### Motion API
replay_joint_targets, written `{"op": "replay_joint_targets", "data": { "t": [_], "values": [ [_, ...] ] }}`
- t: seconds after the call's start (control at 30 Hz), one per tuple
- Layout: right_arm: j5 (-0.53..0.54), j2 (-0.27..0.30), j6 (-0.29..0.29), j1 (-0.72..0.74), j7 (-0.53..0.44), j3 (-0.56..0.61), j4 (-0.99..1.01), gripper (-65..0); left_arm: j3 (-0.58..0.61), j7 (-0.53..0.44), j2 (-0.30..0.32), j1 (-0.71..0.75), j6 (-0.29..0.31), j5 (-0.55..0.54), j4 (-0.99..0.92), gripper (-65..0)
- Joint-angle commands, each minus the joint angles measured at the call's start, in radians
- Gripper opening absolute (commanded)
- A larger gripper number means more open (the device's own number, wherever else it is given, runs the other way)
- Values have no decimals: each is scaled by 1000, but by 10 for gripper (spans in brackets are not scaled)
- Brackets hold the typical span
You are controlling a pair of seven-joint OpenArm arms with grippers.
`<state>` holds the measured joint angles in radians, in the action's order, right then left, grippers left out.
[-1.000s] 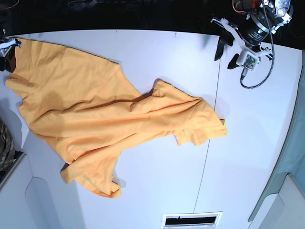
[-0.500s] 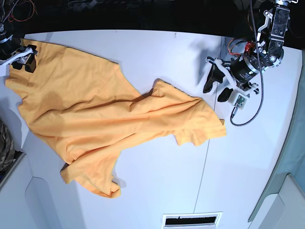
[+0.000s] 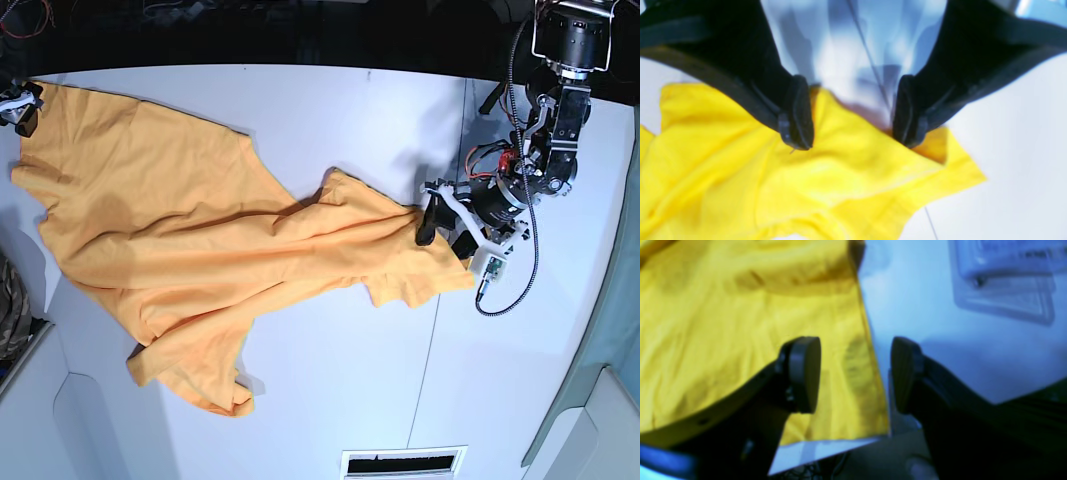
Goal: Layout the t-shirt on the table in an organized manner, then fold the t-shirt properly
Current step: 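Reach the left gripper down to the shirt's hem corner and grasp it, then drag the held hem corner with the left gripper to stretch the shirt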
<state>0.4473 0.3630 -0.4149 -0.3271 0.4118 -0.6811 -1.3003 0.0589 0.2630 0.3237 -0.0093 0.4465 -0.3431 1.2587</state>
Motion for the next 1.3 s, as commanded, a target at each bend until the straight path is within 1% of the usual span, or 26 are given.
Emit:
{"op": "replay_joint_targets", "data": {
  "t": [0.0,0.03,0.07,0.1,0.13,0.17,0.2,0.23,0.27,0.3,0.33,0.4,0.47,0.6,0.63,0.77,0.8,0.87,0.93,0.97,1.0,1.1,1.27],
  "values": [
    [7,18,3,0,-19,-9,5,-315,-4,-19,5,-22,2,-11,-6,-241],
    [9,19,3,0,-21,-5,23,-315,-4,-20,-1,-29,-1,-11,-23,-244],
    [8,19,-1,0,-28,-3,44,-315,-4,-20,-6,-36,-15,-11,-36,-262],
    [8,18,-1,3,-34,1,65,-316,-4,-20,-10,-41,-23,-6,-46,-308],
    [9,18,-2,6,-36,3,85,-316,-4,-20,-11,-44,-24,1,-49,-389],
    [10,18,-11,12,-37,5,102,-316,-4,-21,-11,-47,-25,7,-49,-491],
    [11,19,-28,19,-37,5,118,-316,-4,-20,-10,-55,-25,13,-49,-569],
    [19,19,-48,27,-38,5,128,-317,-4,-20,-10,-63,-25,19,-49,-610],
    [30,18,-65,34,-37,5,131,-329,-6,-19,-9,-74,-25,23,-49,-623],
    [38,19,-72,36,-37,5,131,-360,-7,-19,-5,-83,-26,23,-48,-625],
    [50,19,-89,36,-37,5,130,-405,-7,-17,0,-94,-32,23,-48,-627],
    [54,19,-114,35,-37,5,129,-530,-7,4,17,-118,-53,24,-48,-642],
    [55,19,-133,36,-37,5,127,-650,-7,22,45,-149,-59,32,-48,-650],
    [58,22,-142,32,-18,4,98,-650,-7,21,110,-221,-57,76,-46,-650],
    [57,23,-142,32,-10,3,89,-650,-7,20,126,-241,-47,84,-41,-650],
    [76,24,-143,16,-6,0,64,-650,-7,10,171,-320,41,92,-29,-649],
    [97,22,-143,13,-2,0,60,-650,-7,8,173,-339,70,89,-29,-649],
    [151,21,-143,11,35,1,58,-650,-6,-5,172,-372,109,74,-29,-649],
    [212,18,-144,11,81,1,56,-650,-6,-16,162,-393,131,48,-29,-649],
    [242,16,-158,11,105,1,56,-650,-6,-16,153,-404,138,46,-29,-649],
    [269,12,-168,11,126,1,56,-650,-5,-16,145,-410,142,47,-29,-649],
    [307,-2,-169,10,173,1,43,-650,3,-15,121,-417,142,47,-29,-649],
    [312,-14,-169,11,175,1,6,-650,54,13,112,-417,141,48,-30,-649]
  ]
}}
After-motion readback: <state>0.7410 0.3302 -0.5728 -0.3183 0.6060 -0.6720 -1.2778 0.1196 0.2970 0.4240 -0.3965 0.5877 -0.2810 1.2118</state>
